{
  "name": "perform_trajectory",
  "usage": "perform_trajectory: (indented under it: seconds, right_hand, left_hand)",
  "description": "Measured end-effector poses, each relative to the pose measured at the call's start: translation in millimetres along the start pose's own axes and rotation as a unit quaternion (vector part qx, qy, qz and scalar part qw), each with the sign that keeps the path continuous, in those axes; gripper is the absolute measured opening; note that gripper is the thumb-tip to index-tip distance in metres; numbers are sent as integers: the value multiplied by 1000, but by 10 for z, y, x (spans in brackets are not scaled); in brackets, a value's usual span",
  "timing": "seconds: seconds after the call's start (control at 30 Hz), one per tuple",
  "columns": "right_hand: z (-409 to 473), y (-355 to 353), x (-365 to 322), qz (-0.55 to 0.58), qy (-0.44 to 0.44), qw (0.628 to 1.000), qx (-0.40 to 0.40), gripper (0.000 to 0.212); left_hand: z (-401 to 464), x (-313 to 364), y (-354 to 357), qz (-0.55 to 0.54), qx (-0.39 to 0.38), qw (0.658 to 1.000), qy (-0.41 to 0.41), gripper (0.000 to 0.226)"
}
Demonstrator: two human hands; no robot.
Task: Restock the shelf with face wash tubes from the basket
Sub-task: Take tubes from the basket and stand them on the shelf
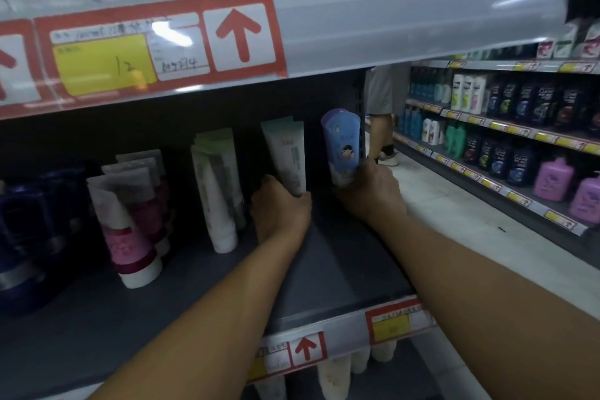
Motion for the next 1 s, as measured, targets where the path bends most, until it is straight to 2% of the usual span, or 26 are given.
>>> perform_trajectory:
  seconds: [0.3, 0.53, 0.67, 0.8, 0.93, 1.0]
  right_hand:
    - [60, 14, -8, -18, -10, 1000, 7, 56]
    - [62, 7, 37, -27, 14, 1000, 6, 60]
    - [-49, -90, 6, -24, 17, 999, 18, 65]
    - [-267, -127, -90, -46, -32, 998, -38, 49]
    - [-624, -203, -246, -44, -47, 993, -101, 53]
    - [-817, -322, -334, -48, -55, 992, -102, 56]
  left_hand:
    - [44, -29, 35, 5, -9, 1000, -9, 55]
    - [54, -34, 47, 20, -15, 1000, -15, 55]
    - [3, -27, 13, 47, -32, 998, -18, 66]
    - [-199, 35, -94, 101, -52, 993, 27, 68]
    - [-492, 54, -262, 128, -90, 984, 91, 64]
    - [-659, 66, -397, 126, -111, 980, 110, 61]
Point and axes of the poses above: each hand's wrist, its own z-axis towards the middle knuckle, its own y-axis out of the palm, x = y × z, the point moved 8 cm from there along z, towards the middle knuckle, and after that the axes turned 6 degrees about -y, right-handed, at the moved point
